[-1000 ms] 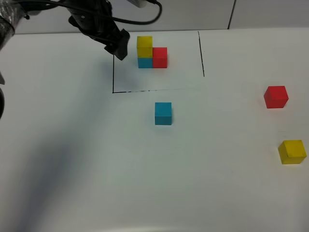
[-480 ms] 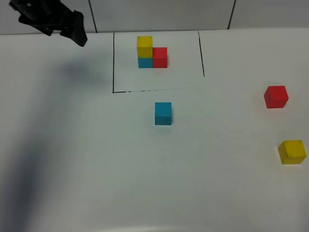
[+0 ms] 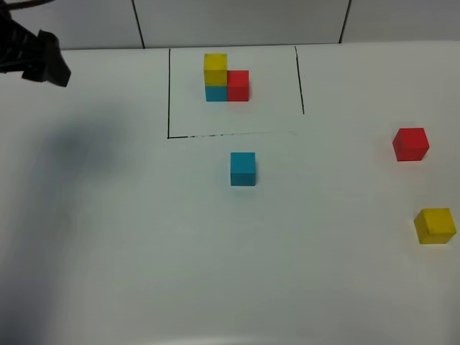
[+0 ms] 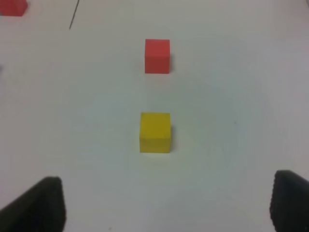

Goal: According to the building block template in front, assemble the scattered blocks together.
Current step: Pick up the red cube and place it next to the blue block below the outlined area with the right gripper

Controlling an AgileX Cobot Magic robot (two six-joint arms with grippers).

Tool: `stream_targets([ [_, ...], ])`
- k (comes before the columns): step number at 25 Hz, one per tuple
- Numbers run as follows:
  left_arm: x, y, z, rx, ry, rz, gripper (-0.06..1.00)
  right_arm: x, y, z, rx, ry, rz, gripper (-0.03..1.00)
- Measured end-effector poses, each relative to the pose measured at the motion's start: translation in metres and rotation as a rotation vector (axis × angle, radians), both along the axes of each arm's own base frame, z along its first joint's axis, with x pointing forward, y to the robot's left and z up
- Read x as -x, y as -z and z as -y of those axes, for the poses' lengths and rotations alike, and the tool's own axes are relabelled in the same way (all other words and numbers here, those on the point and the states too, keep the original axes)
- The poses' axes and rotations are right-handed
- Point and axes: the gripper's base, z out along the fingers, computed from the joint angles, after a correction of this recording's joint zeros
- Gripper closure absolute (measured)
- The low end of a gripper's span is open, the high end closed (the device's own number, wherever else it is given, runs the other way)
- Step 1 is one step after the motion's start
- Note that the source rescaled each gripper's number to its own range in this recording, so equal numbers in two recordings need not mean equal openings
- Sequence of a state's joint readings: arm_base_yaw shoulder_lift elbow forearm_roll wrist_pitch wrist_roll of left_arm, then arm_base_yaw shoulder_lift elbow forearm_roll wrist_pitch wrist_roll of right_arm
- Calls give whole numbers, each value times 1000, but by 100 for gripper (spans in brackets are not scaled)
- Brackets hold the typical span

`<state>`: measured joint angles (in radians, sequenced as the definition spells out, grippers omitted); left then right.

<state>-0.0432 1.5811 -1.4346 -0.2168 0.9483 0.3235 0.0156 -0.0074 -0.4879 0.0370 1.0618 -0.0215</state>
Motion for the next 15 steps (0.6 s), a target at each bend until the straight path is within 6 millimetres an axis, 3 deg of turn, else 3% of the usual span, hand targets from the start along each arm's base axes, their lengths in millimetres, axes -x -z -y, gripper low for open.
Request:
stream_targets([
  [9,112,-27,-6,38,-71,165,14,0,0,0,-5,4,0,24],
  [15,172,-25,-3,63,-75,197,14,0,0,0,-5,4,0,24],
])
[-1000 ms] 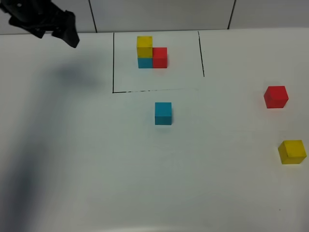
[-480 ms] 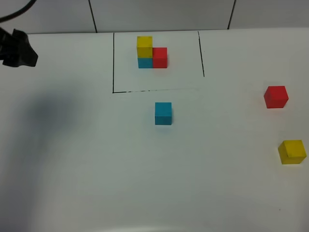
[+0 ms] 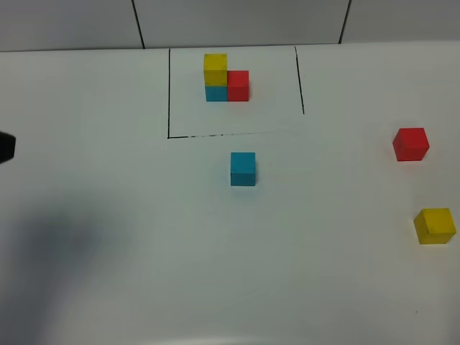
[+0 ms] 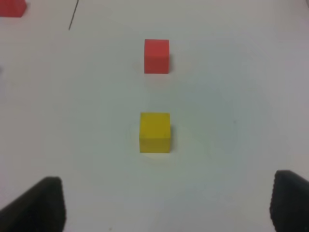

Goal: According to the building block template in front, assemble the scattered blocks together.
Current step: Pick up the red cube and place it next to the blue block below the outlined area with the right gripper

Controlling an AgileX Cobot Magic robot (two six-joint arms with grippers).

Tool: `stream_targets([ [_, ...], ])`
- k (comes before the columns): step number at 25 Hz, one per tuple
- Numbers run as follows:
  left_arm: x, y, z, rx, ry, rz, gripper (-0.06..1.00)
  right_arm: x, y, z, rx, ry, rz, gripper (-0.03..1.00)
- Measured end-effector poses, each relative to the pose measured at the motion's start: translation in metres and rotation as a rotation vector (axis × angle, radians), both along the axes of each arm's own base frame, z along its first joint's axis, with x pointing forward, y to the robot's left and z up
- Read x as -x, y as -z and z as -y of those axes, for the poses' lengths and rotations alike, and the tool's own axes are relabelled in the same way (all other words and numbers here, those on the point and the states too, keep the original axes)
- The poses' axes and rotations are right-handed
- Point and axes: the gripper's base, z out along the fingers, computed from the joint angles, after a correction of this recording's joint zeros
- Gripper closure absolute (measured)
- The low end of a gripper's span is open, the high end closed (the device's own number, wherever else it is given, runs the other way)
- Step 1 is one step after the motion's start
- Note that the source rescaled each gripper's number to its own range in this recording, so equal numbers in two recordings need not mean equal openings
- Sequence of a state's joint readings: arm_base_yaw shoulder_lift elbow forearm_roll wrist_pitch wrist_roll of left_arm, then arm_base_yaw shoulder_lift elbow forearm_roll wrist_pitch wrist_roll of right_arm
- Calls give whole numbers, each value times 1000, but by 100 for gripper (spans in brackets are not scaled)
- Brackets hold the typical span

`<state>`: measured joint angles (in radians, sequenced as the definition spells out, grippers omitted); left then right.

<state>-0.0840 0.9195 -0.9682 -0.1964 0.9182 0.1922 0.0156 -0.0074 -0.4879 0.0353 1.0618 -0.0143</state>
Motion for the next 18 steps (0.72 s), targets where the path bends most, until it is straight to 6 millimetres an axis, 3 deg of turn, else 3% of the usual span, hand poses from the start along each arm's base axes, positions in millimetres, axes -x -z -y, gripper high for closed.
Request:
stream_targets([
  [9,69,12,-8,13,-56,83,17,0,0,0,-2,2,0,24],
  [18,121,38,-13,28,-62,113,17,0,0,0,-2,2,0,24],
])
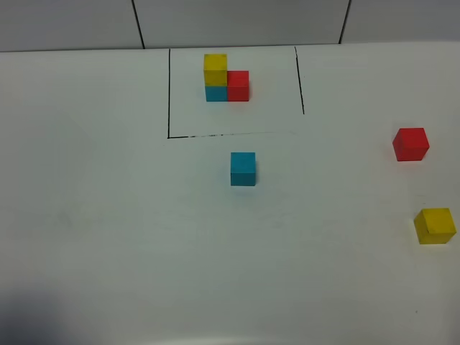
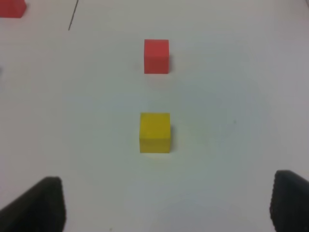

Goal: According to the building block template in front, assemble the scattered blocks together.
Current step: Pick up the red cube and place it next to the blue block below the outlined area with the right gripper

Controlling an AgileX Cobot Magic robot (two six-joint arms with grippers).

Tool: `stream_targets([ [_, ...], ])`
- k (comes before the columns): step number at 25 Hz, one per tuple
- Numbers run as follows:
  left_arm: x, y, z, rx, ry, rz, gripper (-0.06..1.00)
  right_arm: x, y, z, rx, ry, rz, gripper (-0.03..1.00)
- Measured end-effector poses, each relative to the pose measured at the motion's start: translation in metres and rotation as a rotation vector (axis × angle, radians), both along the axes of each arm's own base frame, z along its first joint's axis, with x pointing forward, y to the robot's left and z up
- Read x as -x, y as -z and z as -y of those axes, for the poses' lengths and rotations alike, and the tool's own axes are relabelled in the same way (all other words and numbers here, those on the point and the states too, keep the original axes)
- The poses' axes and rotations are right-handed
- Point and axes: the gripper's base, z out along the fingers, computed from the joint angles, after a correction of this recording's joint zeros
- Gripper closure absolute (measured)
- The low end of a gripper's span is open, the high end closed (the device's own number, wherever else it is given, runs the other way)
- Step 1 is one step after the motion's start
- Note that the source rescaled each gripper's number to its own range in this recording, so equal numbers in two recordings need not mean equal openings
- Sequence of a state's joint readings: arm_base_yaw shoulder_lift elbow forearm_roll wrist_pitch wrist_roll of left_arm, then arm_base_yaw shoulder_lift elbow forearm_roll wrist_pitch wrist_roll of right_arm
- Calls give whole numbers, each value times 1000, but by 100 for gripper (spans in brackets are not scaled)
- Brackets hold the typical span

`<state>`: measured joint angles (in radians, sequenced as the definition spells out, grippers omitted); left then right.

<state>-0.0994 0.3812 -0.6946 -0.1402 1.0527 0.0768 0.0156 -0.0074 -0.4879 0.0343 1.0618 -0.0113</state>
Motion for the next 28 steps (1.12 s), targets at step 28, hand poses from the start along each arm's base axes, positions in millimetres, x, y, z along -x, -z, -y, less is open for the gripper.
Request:
stream_targets([
  [28,50,48,-3,41,11,180,19,0,0,0,-1,0,0,24],
])
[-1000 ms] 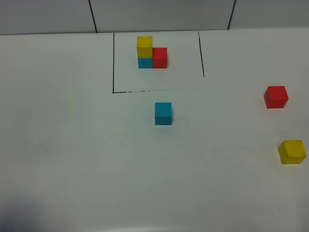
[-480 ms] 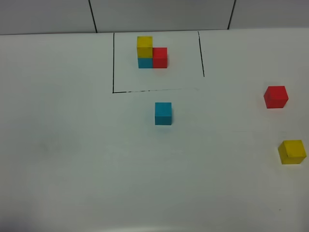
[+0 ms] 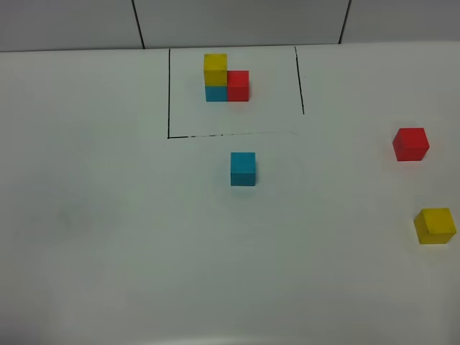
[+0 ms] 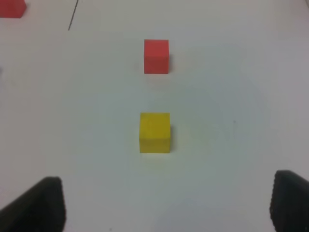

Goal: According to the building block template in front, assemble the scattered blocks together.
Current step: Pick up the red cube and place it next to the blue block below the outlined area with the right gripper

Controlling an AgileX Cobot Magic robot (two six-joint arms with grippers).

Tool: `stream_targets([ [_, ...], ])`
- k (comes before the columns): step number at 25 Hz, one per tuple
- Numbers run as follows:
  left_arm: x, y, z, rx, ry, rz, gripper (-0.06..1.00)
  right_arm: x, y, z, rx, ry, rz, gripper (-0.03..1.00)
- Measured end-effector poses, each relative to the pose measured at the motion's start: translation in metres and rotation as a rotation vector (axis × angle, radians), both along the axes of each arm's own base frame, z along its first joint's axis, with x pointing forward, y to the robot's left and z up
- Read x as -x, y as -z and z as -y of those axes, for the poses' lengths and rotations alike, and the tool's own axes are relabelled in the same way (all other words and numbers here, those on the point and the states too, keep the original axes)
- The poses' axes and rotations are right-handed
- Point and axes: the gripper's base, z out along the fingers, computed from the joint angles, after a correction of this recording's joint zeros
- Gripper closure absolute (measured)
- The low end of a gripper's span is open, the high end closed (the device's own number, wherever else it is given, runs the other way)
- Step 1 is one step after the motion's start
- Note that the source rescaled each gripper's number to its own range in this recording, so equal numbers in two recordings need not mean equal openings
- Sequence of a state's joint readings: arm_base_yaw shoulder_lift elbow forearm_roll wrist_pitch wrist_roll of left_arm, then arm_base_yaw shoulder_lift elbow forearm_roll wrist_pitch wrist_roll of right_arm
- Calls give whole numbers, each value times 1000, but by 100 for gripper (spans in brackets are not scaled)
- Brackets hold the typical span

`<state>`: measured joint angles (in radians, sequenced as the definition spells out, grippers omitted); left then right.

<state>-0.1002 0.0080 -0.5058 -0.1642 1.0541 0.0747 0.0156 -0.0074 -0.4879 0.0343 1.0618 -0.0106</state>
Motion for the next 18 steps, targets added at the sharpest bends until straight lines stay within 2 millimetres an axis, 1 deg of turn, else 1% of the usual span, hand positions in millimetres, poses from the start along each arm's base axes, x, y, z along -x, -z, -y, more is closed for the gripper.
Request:
stream_targets([
  [18,2,0,0,2,0,13,19,0,0,0,0,0,0,24],
])
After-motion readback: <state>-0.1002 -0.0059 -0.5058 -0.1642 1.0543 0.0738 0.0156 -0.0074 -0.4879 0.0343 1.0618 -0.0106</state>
